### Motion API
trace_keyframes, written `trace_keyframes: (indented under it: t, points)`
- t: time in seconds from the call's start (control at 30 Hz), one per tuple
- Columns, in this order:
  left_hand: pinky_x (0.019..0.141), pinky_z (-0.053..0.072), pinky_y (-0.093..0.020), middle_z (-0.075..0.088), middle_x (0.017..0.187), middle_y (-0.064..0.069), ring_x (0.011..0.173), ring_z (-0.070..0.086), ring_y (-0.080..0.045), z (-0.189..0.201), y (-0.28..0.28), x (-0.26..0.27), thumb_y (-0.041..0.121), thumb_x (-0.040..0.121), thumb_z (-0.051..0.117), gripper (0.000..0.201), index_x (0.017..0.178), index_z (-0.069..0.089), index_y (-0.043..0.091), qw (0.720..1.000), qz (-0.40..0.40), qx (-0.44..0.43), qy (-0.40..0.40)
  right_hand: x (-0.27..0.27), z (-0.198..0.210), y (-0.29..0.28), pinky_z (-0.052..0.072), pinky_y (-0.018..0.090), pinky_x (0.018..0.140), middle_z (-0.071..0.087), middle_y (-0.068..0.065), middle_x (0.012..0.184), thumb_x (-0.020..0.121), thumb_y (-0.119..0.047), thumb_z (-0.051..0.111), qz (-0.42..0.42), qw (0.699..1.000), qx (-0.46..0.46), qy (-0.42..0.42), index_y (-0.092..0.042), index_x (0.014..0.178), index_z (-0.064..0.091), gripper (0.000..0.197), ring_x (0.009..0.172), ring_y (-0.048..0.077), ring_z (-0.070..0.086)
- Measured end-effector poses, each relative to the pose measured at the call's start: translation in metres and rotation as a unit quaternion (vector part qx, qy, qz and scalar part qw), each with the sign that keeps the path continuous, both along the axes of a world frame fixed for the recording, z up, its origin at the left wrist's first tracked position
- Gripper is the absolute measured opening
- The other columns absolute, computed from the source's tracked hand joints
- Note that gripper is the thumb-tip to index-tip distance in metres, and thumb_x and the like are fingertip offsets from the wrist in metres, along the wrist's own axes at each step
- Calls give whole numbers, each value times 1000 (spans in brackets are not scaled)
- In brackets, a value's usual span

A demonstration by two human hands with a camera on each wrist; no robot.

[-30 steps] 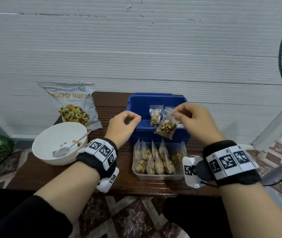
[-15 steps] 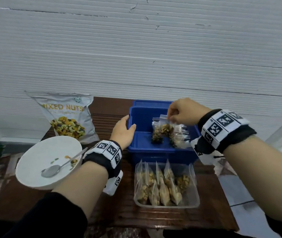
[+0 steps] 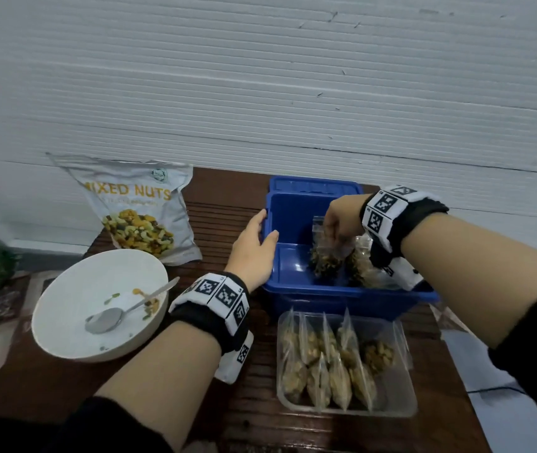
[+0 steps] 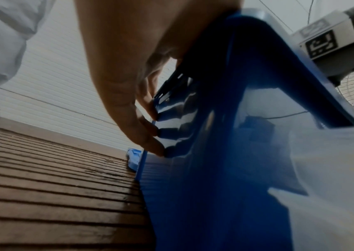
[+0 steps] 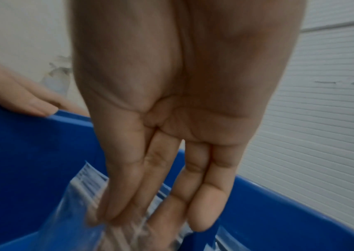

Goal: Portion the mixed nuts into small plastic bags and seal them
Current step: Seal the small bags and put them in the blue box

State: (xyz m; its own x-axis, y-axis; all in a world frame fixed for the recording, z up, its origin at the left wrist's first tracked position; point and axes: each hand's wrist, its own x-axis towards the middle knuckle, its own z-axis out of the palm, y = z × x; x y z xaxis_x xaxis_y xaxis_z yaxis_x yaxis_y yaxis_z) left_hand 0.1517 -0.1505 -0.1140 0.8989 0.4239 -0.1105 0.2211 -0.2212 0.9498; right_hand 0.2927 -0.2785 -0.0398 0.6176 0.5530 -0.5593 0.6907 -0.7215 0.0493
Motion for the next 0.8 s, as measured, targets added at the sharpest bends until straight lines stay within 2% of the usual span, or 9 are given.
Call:
trace_keyframes:
  t: [0.03, 0.17, 0.27, 0.4, 0.5, 0.63, 0.67, 0.73, 0.8]
  points:
    - [111, 37, -42, 41, 149, -1, 134, 42, -18, 0, 0, 0, 26, 101, 45, 52, 150, 28, 26, 1000, 0, -1, 0, 2, -2, 0, 47, 22, 56, 68, 1, 84, 80, -8, 70, -1, 1000, -5, -2, -18, 87, 72, 12, 76, 16, 62]
    - [111, 36, -41, 41, 148, -1, 134, 42, -17, 0, 0, -1, 26, 101, 46, 52, 150, 28, 26, 1000, 0, -8, -3, 7, -12, 3, 51, 29, 71, 71, 4, 96, 80, -9, 71, 0, 999, -3, -36, -15, 96, 74, 17, 86, 21, 64]
    - [112, 35, -40, 41, 148, -1, 134, 42, -16, 0, 0, 0, 25, 101, 46, 52, 149, 29, 26, 1000, 2, -10, -4, 12, -17, 5, 50, 30, 73, 70, 7, 102, 81, -6, 68, 3, 998, 8, -60, -13, 101, 74, 21, 84, 23, 61]
    - [112, 35, -41, 41, 148, -1, 134, 42, -17, 0, 0, -1, 26, 101, 47, 52, 149, 29, 27, 1000, 1, -11, -4, 13, -18, 8, 52, 34, 82, 68, 10, 109, 84, -11, 67, -3, 996, -7, -92, -11, 107, 71, 23, 95, 27, 63]
    - [112, 35, -42, 41, 149, -2, 135, 41, -18, -1, -1, -1, 27, 100, 47, 52, 149, 29, 27, 1000, -1, -13, -2, 11, -20, 7, 45, 28, 74, 66, 10, 109, 83, -21, 71, -16, 994, -10, -106, -9, 110, 67, 30, 87, 24, 59]
    - [112, 35, -43, 40, 149, -1, 135, 41, -18, -1, 0, -1, 28, 100, 47, 52, 149, 28, 28, 1000, -3, -11, 1, 10, -20, 11, 48, 27, 71, 67, 8, 108, 83, -26, 72, -6, 992, -65, -103, -9, 112, 67, 33, 87, 21, 60]
    - [112, 36, -43, 40, 149, -1, 135, 41, -19, 0, 0, -1, 28, 100, 46, 52, 150, 28, 28, 1000, -4, -9, 2, 8, -15, 10, 48, 29, 70, 67, 10, 107, 86, -24, 69, -10, 994, -59, -94, -7, 111, 67, 31, 87, 22, 58]
    - [111, 37, -43, 40, 149, -1, 134, 41, -19, 1, 0, -2, 28, 100, 46, 53, 150, 28, 27, 1000, -5, -7, 4, 4, -3, 7, 45, 26, 60, 66, 15, 100, 88, -20, 66, -14, 997, -17, -78, -4, 107, 69, 25, 82, 22, 56]
    - [110, 38, -43, 41, 149, -1, 133, 43, -19, 2, -1, -3, 27, 100, 47, 53, 150, 27, 27, 1000, -4, -8, 6, 2, 9, 0, 40, 22, 53, 69, 10, 90, 84, -20, 71, -19, 995, 62, -74, -6, 99, 72, 21, 75, 18, 56]
